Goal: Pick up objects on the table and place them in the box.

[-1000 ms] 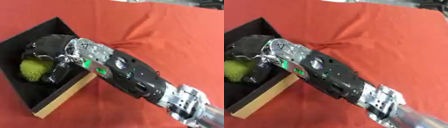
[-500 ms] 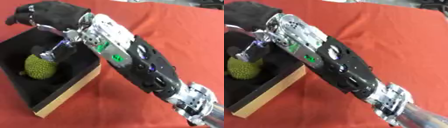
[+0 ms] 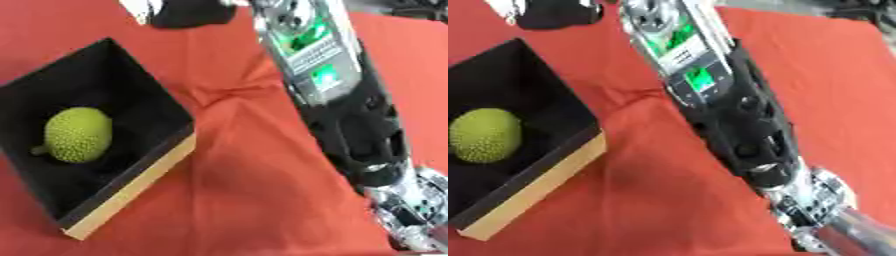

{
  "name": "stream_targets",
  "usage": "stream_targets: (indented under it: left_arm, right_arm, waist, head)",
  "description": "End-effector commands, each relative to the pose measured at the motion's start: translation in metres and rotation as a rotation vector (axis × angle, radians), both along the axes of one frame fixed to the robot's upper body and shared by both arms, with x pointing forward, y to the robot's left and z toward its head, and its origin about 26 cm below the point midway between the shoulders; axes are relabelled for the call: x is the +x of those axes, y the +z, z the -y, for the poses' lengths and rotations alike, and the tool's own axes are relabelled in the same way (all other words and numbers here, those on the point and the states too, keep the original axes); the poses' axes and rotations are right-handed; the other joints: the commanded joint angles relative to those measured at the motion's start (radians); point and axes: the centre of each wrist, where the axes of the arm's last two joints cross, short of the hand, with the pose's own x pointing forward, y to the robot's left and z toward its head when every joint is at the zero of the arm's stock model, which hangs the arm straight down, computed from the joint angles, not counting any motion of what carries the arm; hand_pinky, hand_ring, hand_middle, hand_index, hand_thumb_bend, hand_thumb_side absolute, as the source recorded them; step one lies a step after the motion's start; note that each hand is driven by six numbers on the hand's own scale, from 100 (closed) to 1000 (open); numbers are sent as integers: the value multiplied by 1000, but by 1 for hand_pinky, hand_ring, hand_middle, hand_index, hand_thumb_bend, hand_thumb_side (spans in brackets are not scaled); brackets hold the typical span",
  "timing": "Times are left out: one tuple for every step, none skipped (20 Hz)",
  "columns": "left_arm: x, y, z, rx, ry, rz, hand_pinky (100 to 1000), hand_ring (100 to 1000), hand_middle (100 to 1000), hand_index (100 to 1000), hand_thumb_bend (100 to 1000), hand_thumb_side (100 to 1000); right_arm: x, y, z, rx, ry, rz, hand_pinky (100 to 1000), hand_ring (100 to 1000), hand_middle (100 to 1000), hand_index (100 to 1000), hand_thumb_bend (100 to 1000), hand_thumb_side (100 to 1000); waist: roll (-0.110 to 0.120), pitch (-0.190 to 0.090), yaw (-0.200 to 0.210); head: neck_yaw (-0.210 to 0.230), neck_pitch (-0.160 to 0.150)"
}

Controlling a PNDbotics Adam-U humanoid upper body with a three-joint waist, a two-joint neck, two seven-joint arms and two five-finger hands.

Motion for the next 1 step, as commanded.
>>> stream_targets:
  left_arm:
    - [-8, 9, -7, 31, 35, 29, 682, 673, 585, 726, 100, 258]
  right_arm:
    - [-11, 18, 40, 152, -43, 58, 813, 804, 741, 838, 100, 188]
  waist:
    - [15, -19, -6]
  head:
    - [19, -12]
